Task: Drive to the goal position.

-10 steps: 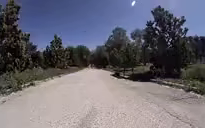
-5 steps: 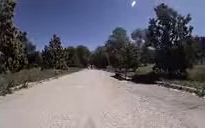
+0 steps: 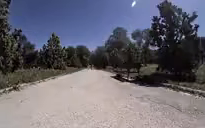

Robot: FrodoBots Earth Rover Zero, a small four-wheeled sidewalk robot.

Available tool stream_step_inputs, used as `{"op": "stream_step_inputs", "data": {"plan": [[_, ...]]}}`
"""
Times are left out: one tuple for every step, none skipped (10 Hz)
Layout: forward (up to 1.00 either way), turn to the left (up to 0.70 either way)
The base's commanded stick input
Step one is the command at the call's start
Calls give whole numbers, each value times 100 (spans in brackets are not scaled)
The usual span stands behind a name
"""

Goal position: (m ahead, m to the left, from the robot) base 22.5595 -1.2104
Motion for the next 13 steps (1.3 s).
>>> {"op": "stream_step_inputs", "data": {"plan": [[70,1],[70,1],[70,1],[70,1],[70,1],[70,1],[70,1],[70,1],[70,1],[70,1],[70,1],[70,1],[70,1]]}}
